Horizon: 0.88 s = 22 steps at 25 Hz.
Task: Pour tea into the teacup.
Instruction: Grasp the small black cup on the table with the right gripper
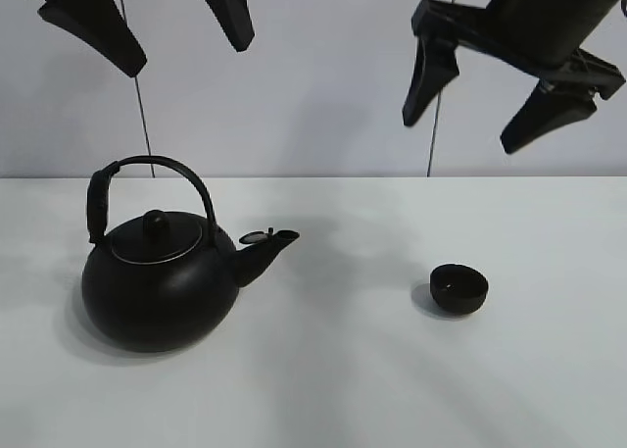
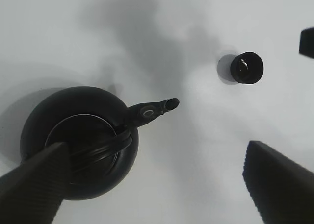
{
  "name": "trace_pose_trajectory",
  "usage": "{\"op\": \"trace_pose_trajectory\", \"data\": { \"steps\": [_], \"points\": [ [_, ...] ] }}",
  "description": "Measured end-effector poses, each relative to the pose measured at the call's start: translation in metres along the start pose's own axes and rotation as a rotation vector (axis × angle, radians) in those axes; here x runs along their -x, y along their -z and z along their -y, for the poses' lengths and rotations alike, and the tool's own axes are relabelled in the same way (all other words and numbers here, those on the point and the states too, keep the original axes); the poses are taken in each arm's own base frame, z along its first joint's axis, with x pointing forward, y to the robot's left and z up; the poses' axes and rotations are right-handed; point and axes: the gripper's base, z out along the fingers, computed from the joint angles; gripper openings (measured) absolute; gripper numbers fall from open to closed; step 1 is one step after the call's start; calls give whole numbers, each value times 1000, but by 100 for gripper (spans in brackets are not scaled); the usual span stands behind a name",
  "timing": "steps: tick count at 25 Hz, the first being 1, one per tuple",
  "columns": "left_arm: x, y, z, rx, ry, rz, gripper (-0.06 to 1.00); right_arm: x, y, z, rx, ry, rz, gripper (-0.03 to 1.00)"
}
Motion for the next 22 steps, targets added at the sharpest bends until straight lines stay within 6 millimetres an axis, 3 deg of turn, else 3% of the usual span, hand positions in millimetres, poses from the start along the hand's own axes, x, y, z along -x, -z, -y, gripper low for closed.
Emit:
{"op": "trace_pose_trajectory", "data": {
  "steps": [5, 10, 22],
  "points": [
    [0, 0, 0, 0, 0, 0, 69, -20, -39, 4, -135, 169, -221, 66],
    [0, 0, 0, 0, 0, 0, 69, -34, -85, -4, -200, 277, -296, 66],
    [0, 0, 0, 0, 0, 0, 69, -49, -131, 4, -262, 288, -367, 66]
  ]
}}
